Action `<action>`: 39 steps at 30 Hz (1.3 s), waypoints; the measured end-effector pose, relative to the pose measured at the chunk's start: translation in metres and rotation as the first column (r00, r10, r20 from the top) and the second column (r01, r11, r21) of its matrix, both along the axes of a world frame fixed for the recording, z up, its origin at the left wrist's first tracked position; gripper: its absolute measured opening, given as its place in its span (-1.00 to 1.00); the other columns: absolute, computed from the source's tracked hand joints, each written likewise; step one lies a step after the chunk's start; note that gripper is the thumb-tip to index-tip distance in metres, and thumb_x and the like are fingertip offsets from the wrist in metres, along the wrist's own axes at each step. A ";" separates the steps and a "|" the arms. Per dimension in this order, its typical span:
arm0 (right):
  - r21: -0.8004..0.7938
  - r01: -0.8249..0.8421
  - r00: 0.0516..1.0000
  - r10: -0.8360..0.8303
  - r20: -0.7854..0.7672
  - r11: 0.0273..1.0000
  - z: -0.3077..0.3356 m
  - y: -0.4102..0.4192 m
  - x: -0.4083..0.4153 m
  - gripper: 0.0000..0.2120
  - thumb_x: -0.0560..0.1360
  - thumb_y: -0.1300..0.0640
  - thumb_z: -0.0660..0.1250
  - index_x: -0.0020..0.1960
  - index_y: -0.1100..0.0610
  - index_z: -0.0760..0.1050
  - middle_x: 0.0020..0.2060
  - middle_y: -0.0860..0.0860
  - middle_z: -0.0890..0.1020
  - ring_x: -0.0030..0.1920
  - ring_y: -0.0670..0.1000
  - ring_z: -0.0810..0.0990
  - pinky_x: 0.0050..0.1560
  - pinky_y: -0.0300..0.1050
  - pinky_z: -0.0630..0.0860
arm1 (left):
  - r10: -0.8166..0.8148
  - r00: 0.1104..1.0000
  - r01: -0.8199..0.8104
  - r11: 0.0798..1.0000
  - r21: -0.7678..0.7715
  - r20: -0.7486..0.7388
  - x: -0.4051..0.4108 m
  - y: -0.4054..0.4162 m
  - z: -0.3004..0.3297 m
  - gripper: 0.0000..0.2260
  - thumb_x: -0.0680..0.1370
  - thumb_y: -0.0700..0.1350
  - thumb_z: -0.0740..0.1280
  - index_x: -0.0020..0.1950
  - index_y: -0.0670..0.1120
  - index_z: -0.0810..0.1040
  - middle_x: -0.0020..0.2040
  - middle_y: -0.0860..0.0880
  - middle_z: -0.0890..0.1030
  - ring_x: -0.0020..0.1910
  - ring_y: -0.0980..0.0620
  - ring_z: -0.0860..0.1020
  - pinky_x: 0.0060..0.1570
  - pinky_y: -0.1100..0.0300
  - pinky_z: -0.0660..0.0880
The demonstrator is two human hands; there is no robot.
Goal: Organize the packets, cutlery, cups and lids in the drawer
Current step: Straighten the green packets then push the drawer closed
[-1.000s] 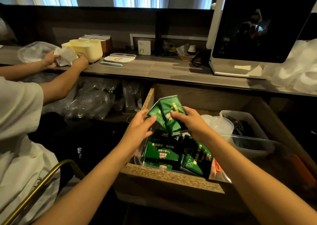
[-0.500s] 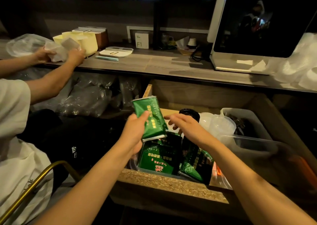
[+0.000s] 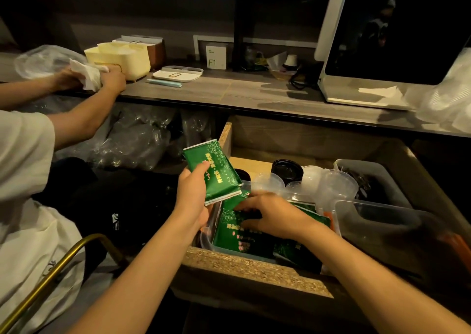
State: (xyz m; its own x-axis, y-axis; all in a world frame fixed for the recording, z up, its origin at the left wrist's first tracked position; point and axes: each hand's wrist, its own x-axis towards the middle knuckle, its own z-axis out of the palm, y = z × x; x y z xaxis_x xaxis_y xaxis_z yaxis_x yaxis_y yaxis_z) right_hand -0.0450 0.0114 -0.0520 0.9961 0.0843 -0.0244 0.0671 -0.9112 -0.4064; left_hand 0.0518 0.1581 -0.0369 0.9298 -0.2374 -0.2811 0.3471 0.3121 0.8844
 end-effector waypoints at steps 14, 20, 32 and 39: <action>0.061 0.118 0.993 -0.119 0.011 0.991 0.000 -0.014 -0.001 -0.75 0.58 0.00 0.32 0.24 -0.03 0.59 0.11 -0.01 0.49 0.14 -0.01 0.47 0.15 -0.15 0.44 | -0.070 0.993 0.075 0.996 0.049 -0.090 -0.005 0.004 -0.003 -0.74 0.63 -0.09 0.28 0.26 -0.17 0.57 0.03 -0.16 0.68 -0.12 -0.12 0.67 -0.16 0.05 0.59; -0.079 0.168 0.985 -0.170 -0.016 0.983 0.001 -0.014 0.007 -0.57 0.54 0.12 0.38 0.39 0.07 0.42 0.18 0.11 0.60 0.17 0.12 0.56 0.09 -0.06 0.47 | -0.088 0.992 0.092 0.995 0.039 -0.095 -0.005 0.005 -0.003 -0.75 0.64 -0.09 0.26 0.25 -0.17 0.59 -0.01 -0.14 0.69 -0.14 -0.11 0.67 -0.16 0.05 0.59; 0.184 0.315 0.900 -0.355 0.252 0.931 0.009 -0.023 0.011 -0.73 0.58 0.07 0.32 0.26 0.06 0.58 0.04 -0.04 0.60 0.00 -0.06 0.54 0.03 -0.18 0.47 | -0.120 0.987 0.125 0.991 0.042 -0.105 -0.006 0.004 -0.005 -0.80 0.64 -0.07 0.23 0.03 -0.11 0.62 -0.20 -0.07 0.69 -0.23 -0.06 0.65 -0.22 0.10 0.55; 0.685 0.197 0.951 -0.306 0.041 0.701 0.011 -0.007 0.002 -0.71 0.64 0.04 0.21 0.29 0.10 0.53 0.11 0.03 0.65 0.10 0.02 0.63 0.04 0.04 0.63 | -0.154 0.988 0.152 0.982 0.108 0.010 -0.016 -0.012 -0.008 -0.85 0.68 -0.18 0.19 0.23 -0.13 0.45 0.02 -0.16 0.64 -0.11 -0.05 0.64 -0.17 0.10 0.56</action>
